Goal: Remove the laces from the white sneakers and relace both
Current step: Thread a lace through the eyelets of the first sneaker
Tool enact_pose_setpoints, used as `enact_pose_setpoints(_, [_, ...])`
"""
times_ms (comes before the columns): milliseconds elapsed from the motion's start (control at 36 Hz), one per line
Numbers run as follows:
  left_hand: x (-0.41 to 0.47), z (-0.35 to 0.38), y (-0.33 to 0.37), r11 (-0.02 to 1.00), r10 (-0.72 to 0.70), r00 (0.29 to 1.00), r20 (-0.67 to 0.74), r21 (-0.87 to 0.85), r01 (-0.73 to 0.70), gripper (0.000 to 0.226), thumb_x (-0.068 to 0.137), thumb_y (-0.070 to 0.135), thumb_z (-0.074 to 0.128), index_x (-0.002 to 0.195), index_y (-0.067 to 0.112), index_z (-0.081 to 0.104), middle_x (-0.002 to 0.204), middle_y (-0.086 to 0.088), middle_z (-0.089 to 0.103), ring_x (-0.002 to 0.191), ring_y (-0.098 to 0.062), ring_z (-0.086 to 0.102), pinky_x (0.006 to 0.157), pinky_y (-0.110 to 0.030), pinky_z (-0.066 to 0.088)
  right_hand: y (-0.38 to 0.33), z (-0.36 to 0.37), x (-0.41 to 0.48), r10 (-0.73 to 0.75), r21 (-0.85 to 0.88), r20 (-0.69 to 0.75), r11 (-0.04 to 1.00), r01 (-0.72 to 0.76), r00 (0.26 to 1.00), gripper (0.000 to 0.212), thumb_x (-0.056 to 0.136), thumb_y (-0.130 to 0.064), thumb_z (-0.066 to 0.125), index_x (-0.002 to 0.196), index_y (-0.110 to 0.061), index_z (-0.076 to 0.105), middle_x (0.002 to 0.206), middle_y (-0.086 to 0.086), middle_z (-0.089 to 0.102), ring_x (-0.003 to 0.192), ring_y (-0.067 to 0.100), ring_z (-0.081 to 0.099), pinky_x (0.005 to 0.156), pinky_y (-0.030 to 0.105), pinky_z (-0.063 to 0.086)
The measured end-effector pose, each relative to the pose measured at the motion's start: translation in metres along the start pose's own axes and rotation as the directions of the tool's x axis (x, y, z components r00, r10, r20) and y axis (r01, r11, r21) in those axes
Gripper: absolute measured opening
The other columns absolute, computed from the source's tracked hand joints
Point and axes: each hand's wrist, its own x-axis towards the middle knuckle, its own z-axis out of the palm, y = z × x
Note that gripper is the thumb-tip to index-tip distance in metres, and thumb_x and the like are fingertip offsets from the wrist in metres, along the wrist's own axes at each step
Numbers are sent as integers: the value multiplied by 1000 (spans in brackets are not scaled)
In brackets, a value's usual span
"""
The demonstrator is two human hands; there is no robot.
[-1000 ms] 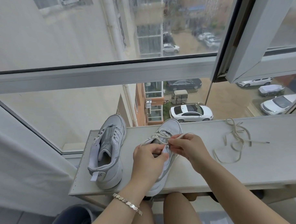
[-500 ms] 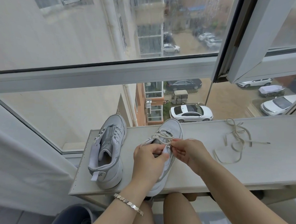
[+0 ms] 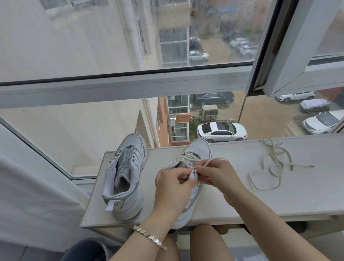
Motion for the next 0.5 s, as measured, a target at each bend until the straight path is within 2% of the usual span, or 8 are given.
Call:
enact_pose_setpoints(167, [0,0,3,1000,10,1000,-14,-23,-10,19,83,9,65,92,25,74,85,2,72,111,-33,54,98,-46,43,6,0,-2,-54,-79,79,995,60,995,15,90,-1,55,82,6,65,74,12,65,65,16,62,65,21,55])
enact_pose_setpoints(278, [0,0,2,1000,17,999,-31,-19,-18,17,85,13,65,97,21,73,87,3,72,113,-32,53,98,-45,43,15,0,-6,-131,-12,53,991,132,990,12,88,0,58,86,-4,69,88,8,71,82,18,68,76,24,57])
enact_pose_setpoints(333, [-1,0,5,999,34,999,-24,2,-34,17,84,14,66,98,20,74,86,4,72,111,-29,55,97,-43,44,17,-2,-7,-92,63,63,994,88,994,13,86,1,59,96,-4,67,91,11,70,82,17,68,76,23,56])
enact_pose_setpoints(389, [-2,-1,7,999,39,999,-24,6,-39,20,80,11,69,98,18,74,85,5,72,102,-19,61,93,-38,48,16,-8,-8,34,105,45,994,-38,998,17,84,-1,64,101,-4,63,85,12,67,72,16,66,67,20,56])
enact_pose_setpoints(417, [-2,-2,7,999,39,999,-24,-6,-39,22,78,10,72,99,16,74,84,5,72,94,-12,65,90,-32,51,15,-10,-10,113,75,42,990,-116,993,15,83,-4,67,97,-5,63,77,11,64,64,14,62,61,18,55])
enact_pose_setpoints(444, [-2,-4,6,999,44,999,-18,-17,-44,23,76,10,74,99,15,74,84,6,72,86,-6,66,84,-24,53,15,-12,-11,148,-26,35,989,-147,988,10,81,-9,70,89,-7,65,68,7,61,57,11,58,54,16,52])
enact_pose_setpoints(472, [-2,-5,5,998,53,999,-7,-22,-53,24,75,12,76,98,17,74,84,9,72,82,-2,66,78,-16,52,17,-14,-12,102,-187,4,977,-99,995,8,79,-14,72,78,-10,65,61,2,58,51,7,54,49,14,48])
enact_pose_setpoints(500, [-2,-6,4,998,63,998,8,-25,-63,23,74,13,77,97,20,74,82,11,72,79,1,66,74,-10,50,17,-15,-12,-22,-352,-39,936,7,999,12,78,-18,74,71,-15,64,56,-3,56,48,3,51,47,12,43])
